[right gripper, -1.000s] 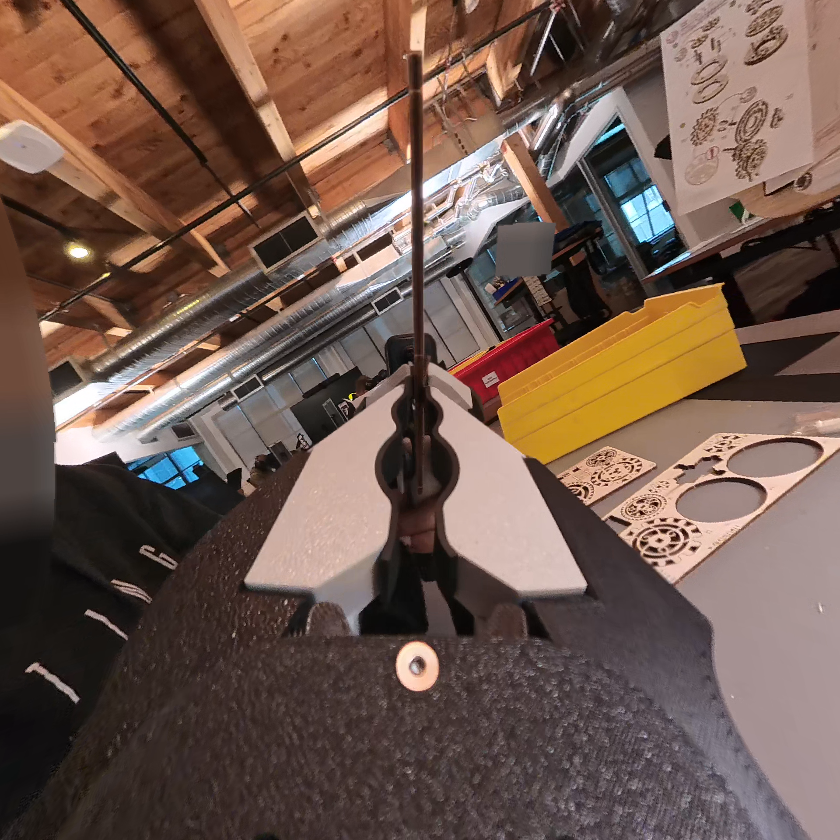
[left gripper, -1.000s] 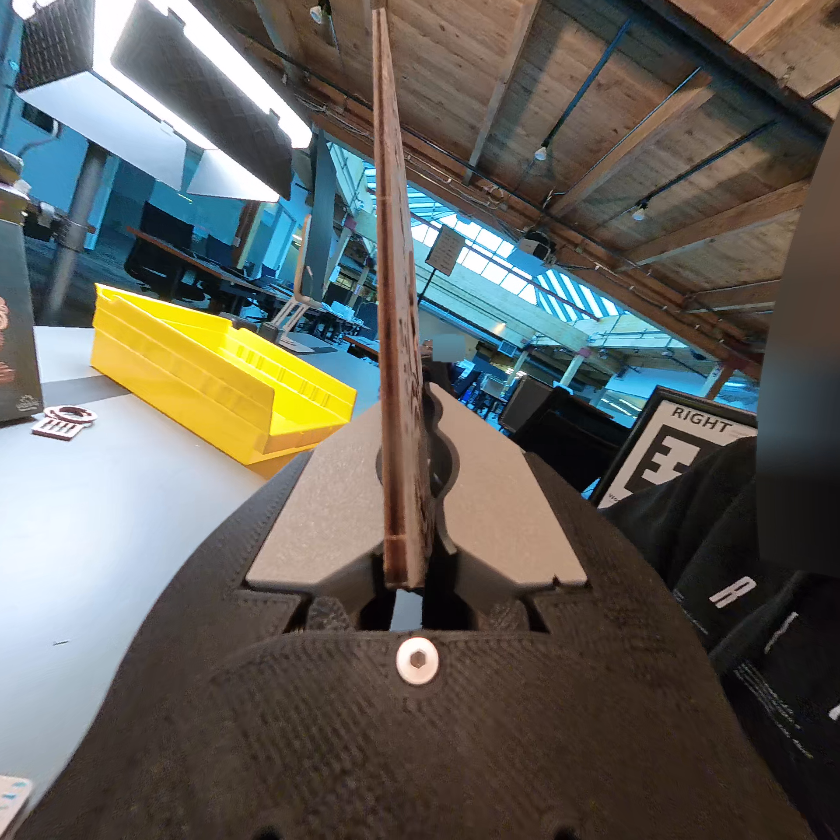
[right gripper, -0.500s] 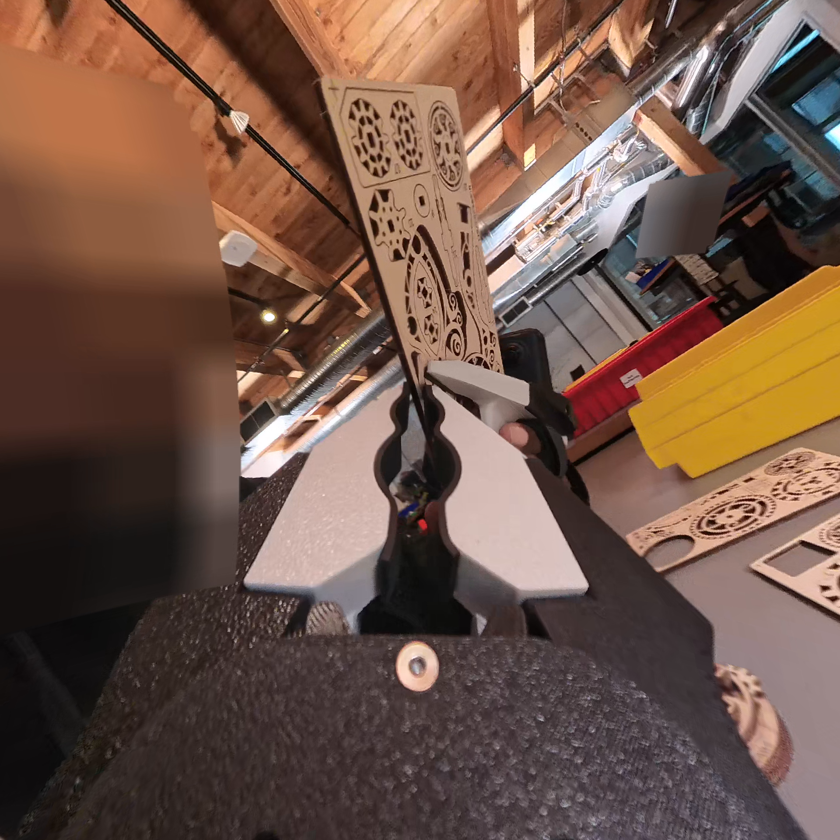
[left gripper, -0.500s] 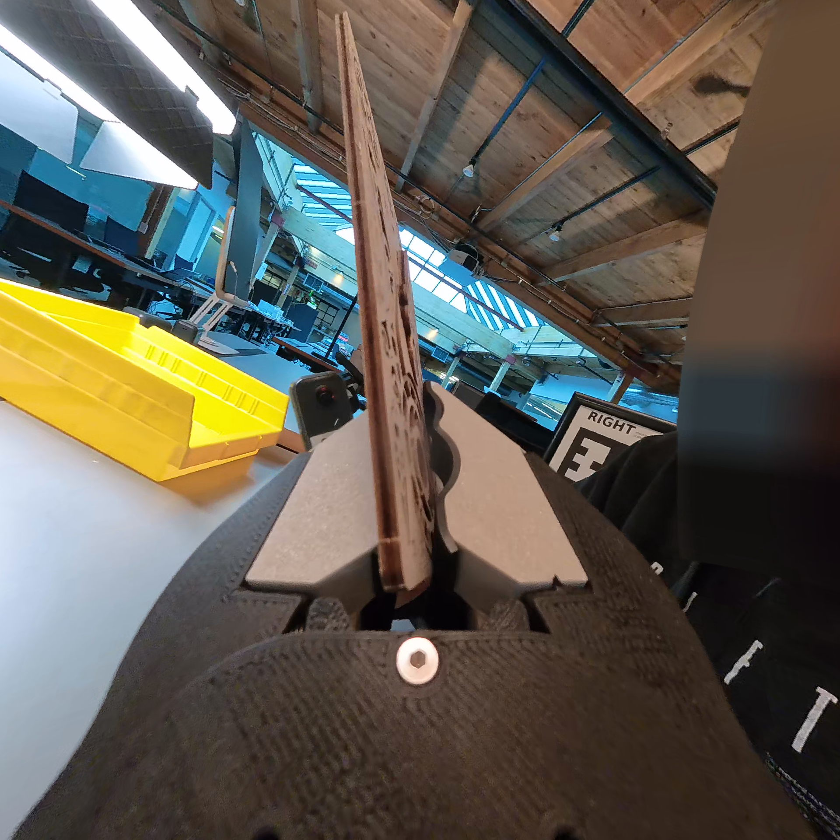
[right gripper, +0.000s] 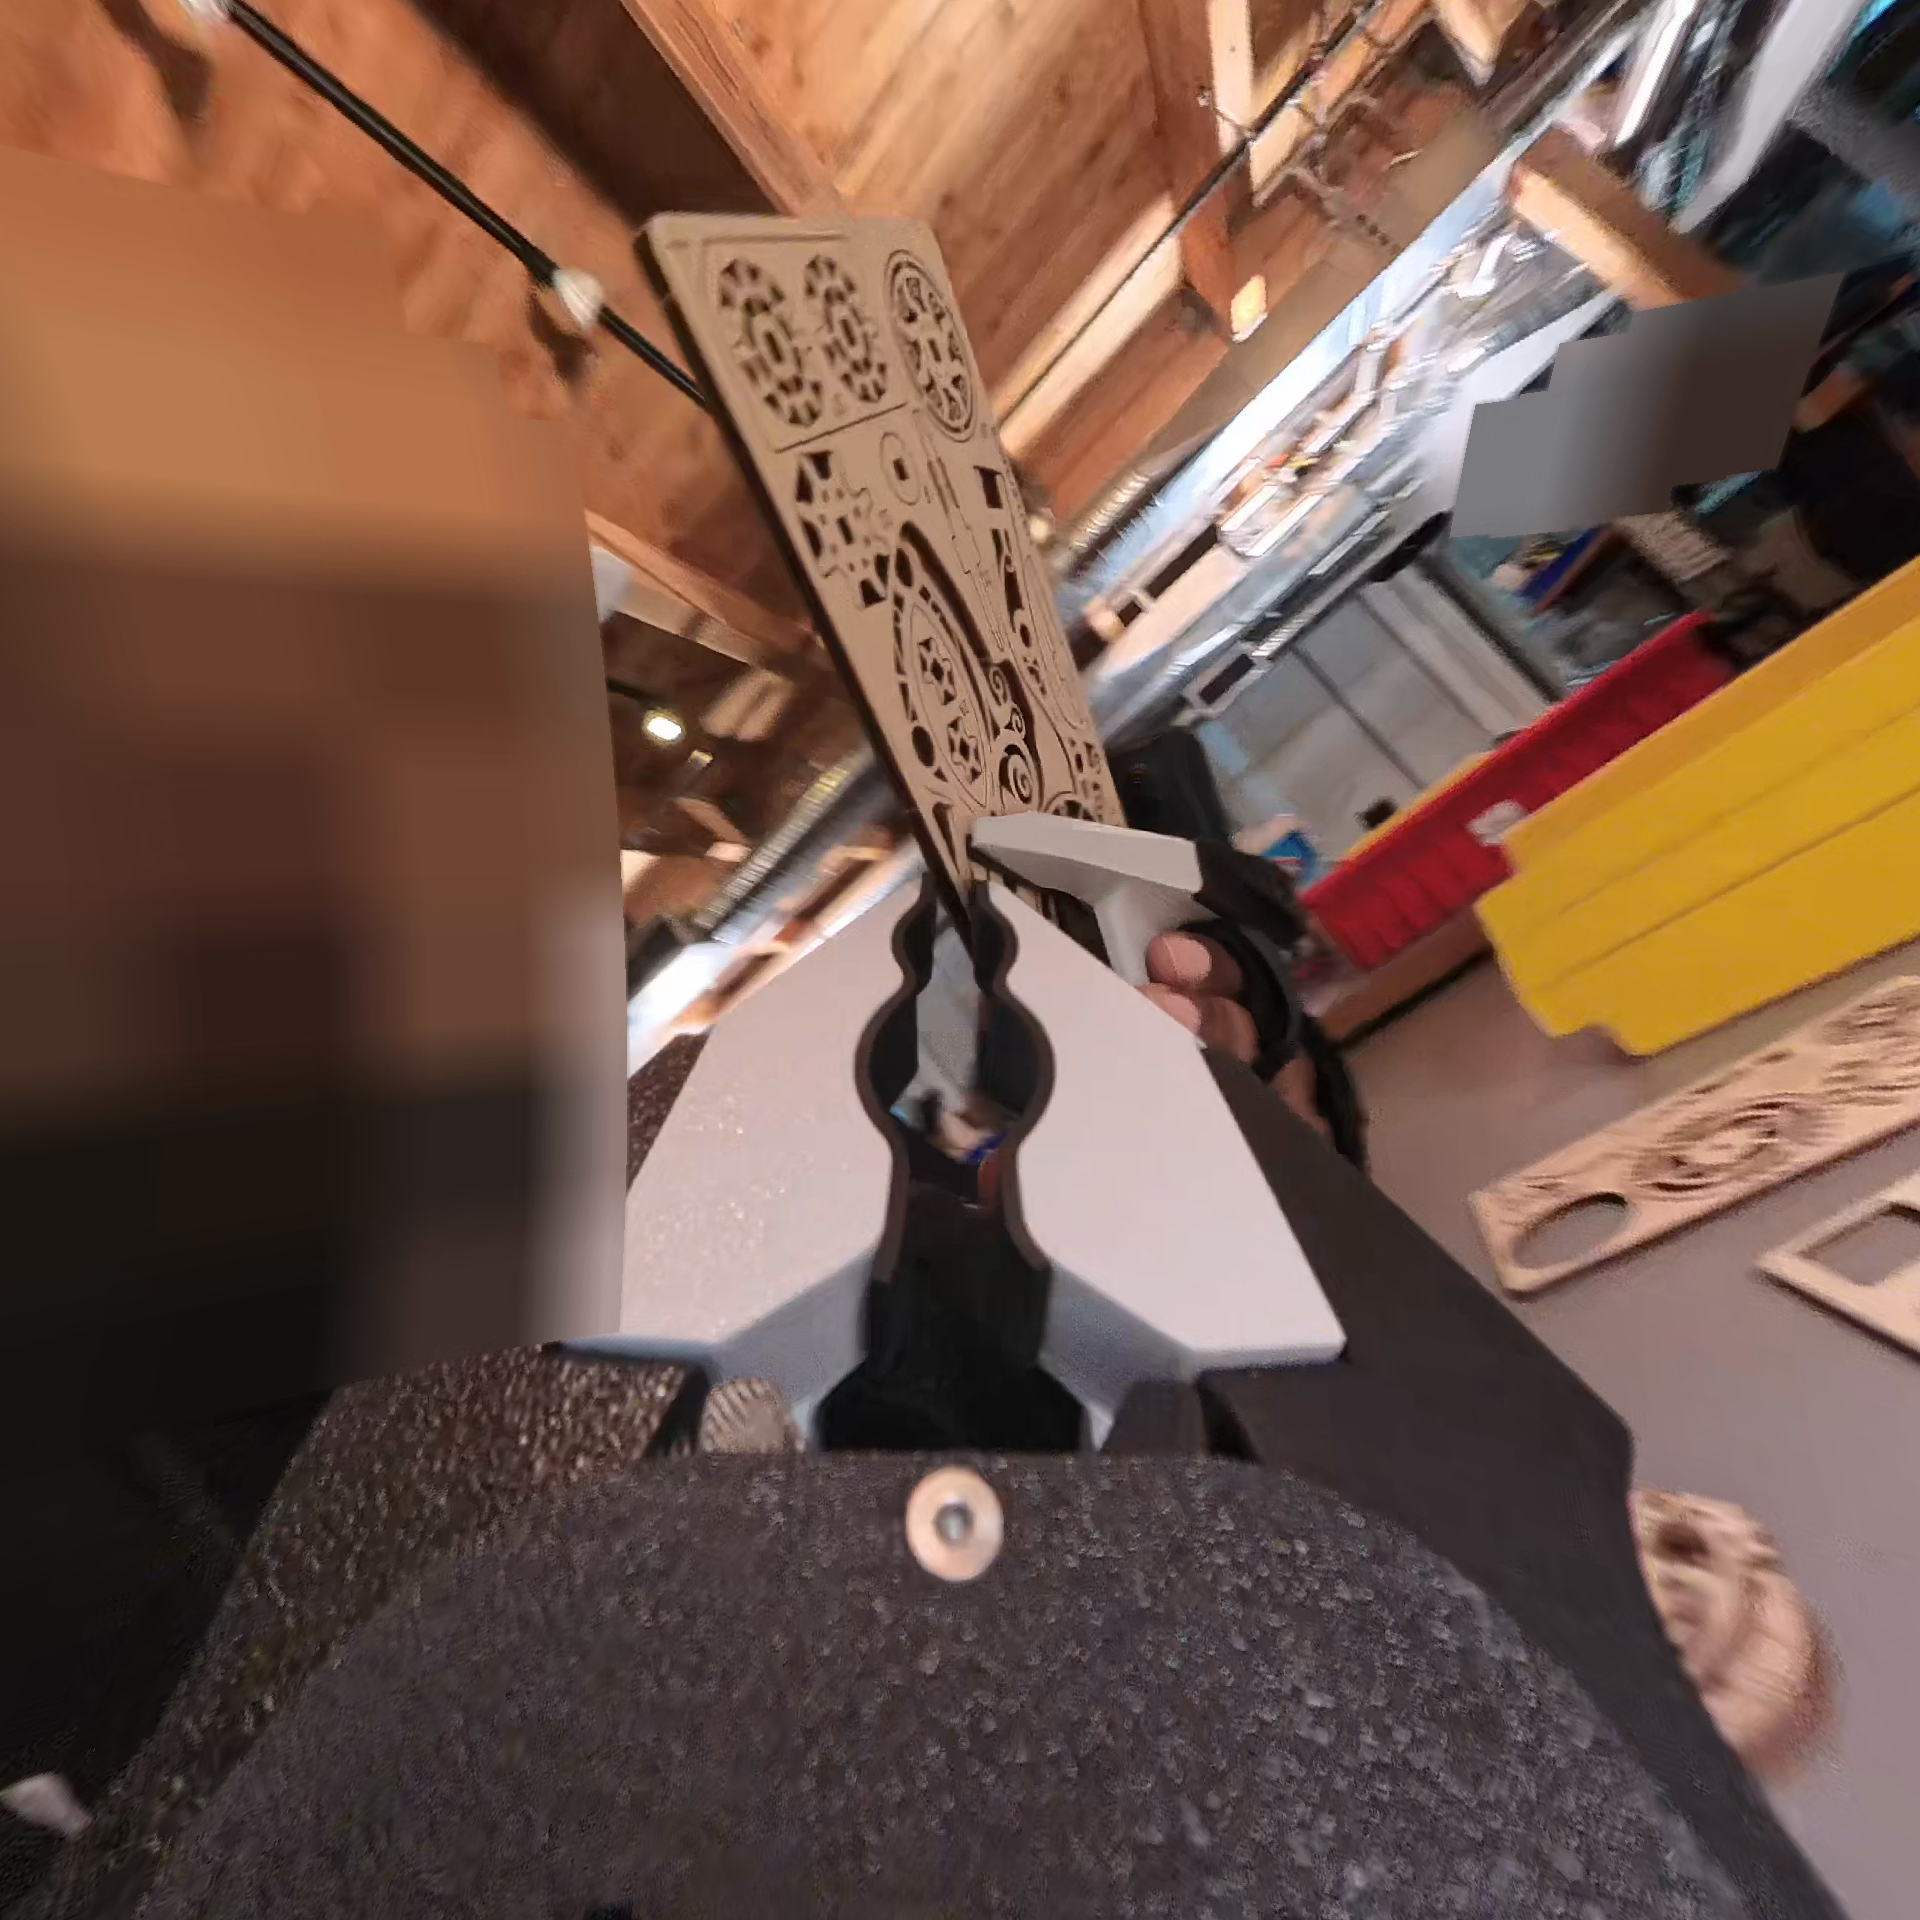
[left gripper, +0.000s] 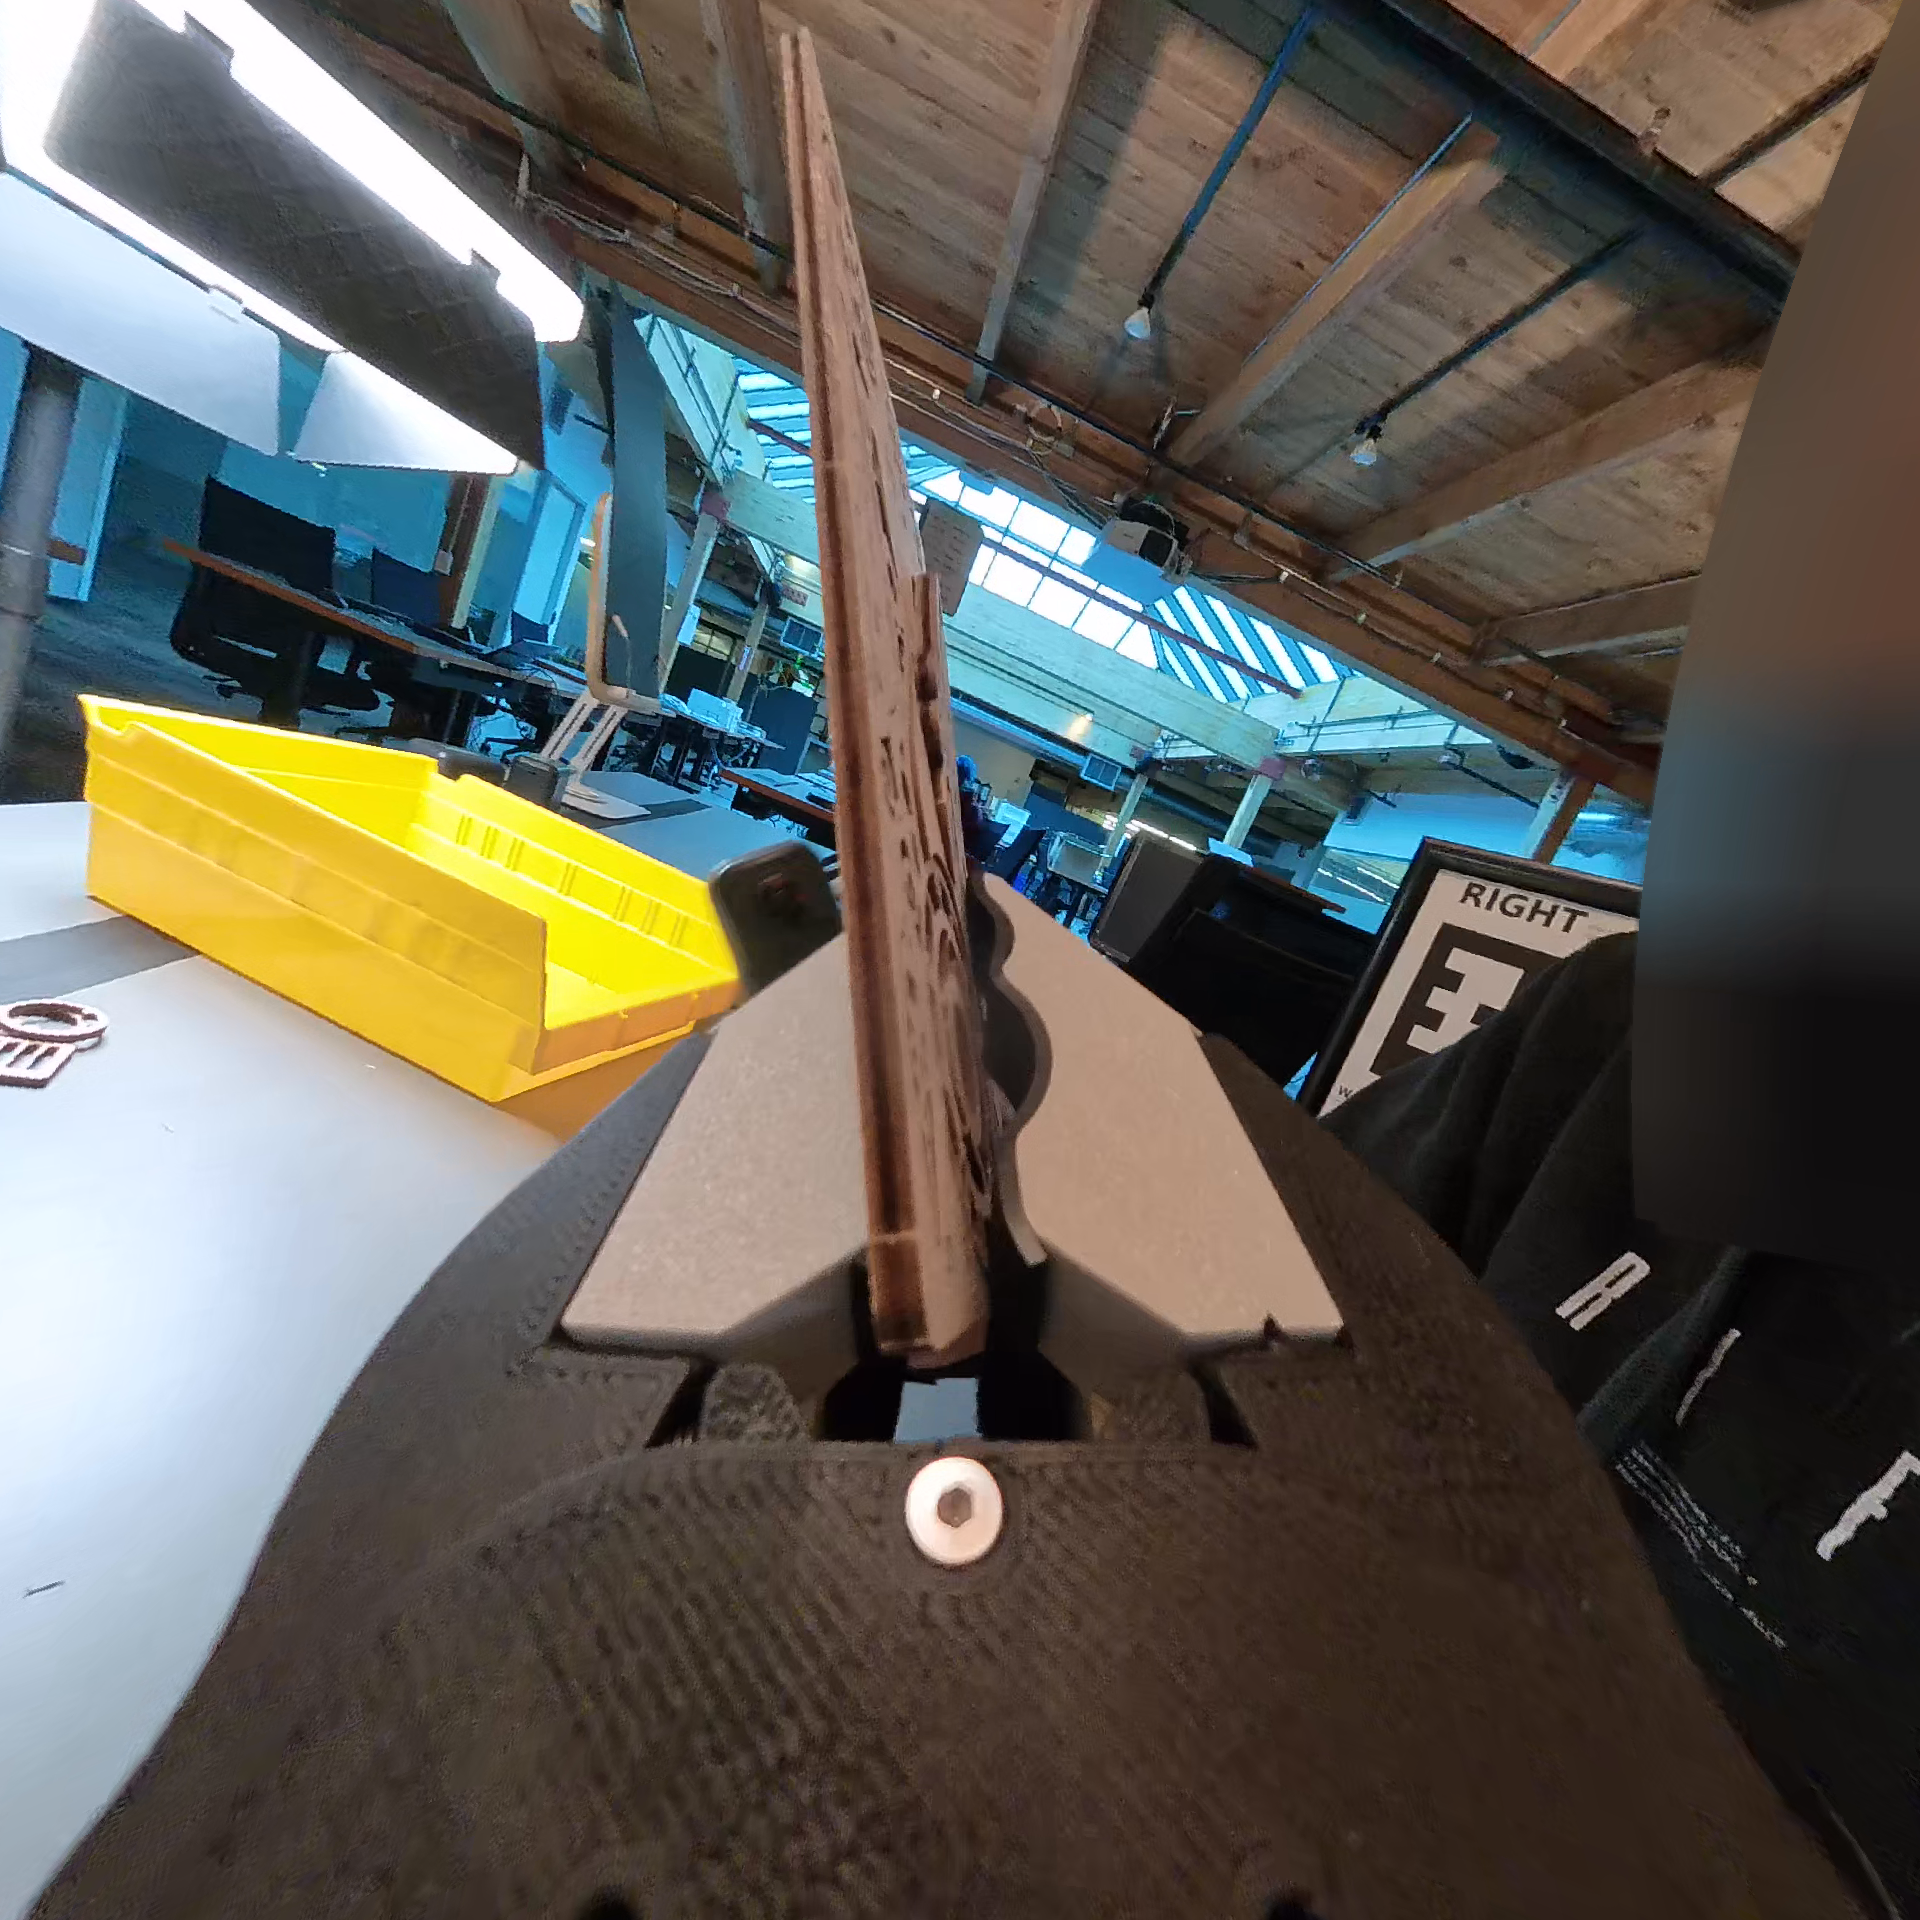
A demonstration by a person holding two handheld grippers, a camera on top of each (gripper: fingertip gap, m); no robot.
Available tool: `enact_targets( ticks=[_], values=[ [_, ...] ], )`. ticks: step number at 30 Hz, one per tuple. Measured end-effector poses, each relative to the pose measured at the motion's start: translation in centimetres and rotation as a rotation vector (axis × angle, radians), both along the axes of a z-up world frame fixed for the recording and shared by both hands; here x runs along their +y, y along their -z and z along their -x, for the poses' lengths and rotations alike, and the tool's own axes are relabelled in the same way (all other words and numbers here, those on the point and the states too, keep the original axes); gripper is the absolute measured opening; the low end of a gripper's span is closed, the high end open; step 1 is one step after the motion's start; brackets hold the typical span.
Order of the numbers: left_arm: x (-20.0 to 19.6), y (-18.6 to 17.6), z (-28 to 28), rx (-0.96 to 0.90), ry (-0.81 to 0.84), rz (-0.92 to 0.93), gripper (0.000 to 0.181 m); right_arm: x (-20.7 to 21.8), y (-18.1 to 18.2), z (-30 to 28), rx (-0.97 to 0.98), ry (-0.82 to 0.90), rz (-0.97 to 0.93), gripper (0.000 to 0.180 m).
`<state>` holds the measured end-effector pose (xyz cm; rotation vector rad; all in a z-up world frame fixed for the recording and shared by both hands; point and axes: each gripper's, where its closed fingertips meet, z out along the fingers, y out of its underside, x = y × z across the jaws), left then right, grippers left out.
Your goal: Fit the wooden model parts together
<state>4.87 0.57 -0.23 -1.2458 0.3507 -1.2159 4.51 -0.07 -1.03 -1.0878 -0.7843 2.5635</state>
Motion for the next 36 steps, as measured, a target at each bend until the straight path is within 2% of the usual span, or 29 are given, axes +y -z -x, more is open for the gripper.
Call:
enact_targets(
  ticks=[1,6,17,26,28,32,33,36],
  values=[
    [0.1,0.1,0.1,-0.007,0.002,0.007,0.002,0.1,0.2,0.1,-0.021,0.055,-0.07,0.004],
    [0.7,0.4,0.2,0.041,-0.074,0.007,0.002,0.7,0.5,0.5,-0.098,0.26,-0.27,0.002],
    [2.0,1.6,0.9,0.088,-0.251,0.065,0.002,2.3,1.8,1.4,-0.292,0.505,-0.397,0.001],
    [2.5,2.5,1.4,0.039,-0.256,0.113,0.003,3.0,2.7,1.7,-0.411,0.7,-0.514,0.001],
    [2.2,1.9,1.4,-0.016,-0.211,0.108,0.002,2.7,2.2,1.7,-0.346,0.695,-0.515,0.001],
    [2.3,2.2,1.6,-0.069,-0.169,0.157,0.002,2.8,2.2,1.8,-0.309,0.543,-0.36,0.004],
    [2.3,2.4,1.5,-0.083,-0.151,0.168,0.001,3.0,2.4,1.8,-0.313,0.546,-0.355,0.007],
    [2.3,2.4,1.6,-0.101,-0.139,0.168,0.002,2.7,2.3,1.9,-0.31,0.537,-0.373,0.001]
  ],
)
